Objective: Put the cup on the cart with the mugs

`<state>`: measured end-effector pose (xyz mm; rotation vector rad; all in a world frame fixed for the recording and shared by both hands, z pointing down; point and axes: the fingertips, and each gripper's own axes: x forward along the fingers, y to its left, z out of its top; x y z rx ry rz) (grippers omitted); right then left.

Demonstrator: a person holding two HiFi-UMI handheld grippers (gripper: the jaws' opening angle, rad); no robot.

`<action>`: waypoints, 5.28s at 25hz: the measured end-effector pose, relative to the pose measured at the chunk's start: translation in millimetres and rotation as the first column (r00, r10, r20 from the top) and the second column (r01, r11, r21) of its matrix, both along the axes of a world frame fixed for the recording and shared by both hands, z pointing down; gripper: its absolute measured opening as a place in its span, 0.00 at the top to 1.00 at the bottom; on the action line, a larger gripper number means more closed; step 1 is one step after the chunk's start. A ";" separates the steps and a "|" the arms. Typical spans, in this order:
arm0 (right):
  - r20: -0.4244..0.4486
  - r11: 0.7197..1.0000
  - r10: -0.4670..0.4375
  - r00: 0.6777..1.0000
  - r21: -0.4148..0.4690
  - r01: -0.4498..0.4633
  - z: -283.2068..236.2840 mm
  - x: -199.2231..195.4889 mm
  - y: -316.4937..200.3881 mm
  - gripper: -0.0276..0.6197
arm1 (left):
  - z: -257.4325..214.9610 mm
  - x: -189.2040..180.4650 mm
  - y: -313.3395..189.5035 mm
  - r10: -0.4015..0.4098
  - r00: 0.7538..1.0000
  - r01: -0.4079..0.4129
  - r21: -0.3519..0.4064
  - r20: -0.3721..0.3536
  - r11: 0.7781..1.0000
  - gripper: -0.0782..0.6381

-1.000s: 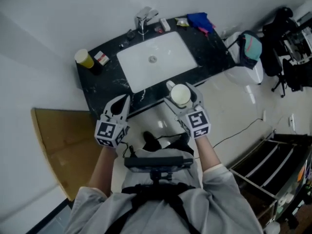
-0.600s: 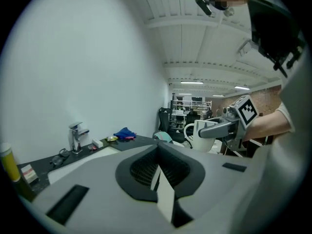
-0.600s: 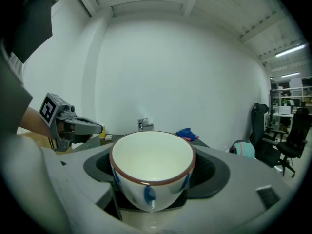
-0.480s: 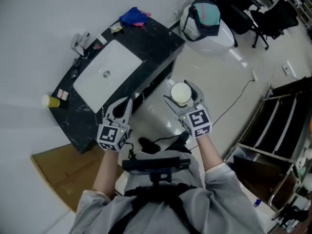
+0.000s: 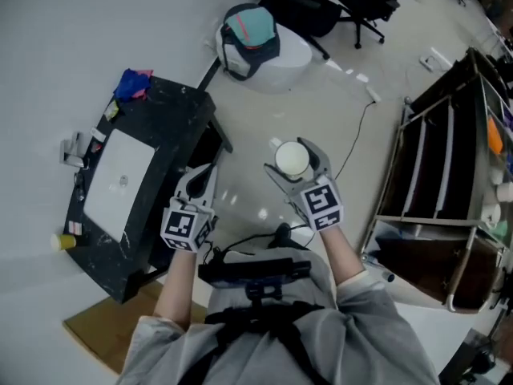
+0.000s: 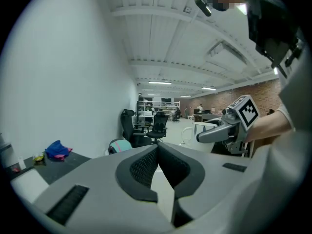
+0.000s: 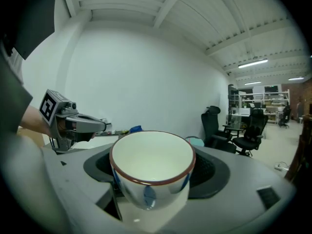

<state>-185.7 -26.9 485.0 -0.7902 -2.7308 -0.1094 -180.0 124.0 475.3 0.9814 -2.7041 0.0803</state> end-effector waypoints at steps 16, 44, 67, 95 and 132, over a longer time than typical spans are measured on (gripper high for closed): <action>-0.003 0.815 0.580 0.815 -0.020 -0.580 -22.6 39.0 -269.9 0.32 | -19.2 -40.9 -315.1 0.618 0.785 -0.619 0.007 0.046 0.785 0.89; 0.037 0.207 0.978 0.206 -0.021 -0.978 -66.6 166.7 -568.8 0.32 | -43.0 70.0 -689.3 0.995 0.088 -0.993 0.080 0.043 0.084 0.89; -0.036 -0.047 0.998 -0.045 -0.039 -0.998 -115.7 220.8 -889.6 0.32 | -124.0 137.7 -978.8 0.986 -0.051 -0.997 0.051 0.160 -0.060 0.89; -0.275 -0.234 0.924 -0.267 0.147 -0.961 14.1 225.0 -996.9 0.32 | -93.0 85.9 -1038.6 0.991 -0.065 -0.992 0.101 0.118 -0.077 0.89; -0.045 -0.220 0.974 -0.221 0.021 -0.975 -120.0 219.5 -928.9 0.27 | -97.7 68.2 -1000.0 0.991 -0.034 -0.995 0.090 0.127 -0.045 0.89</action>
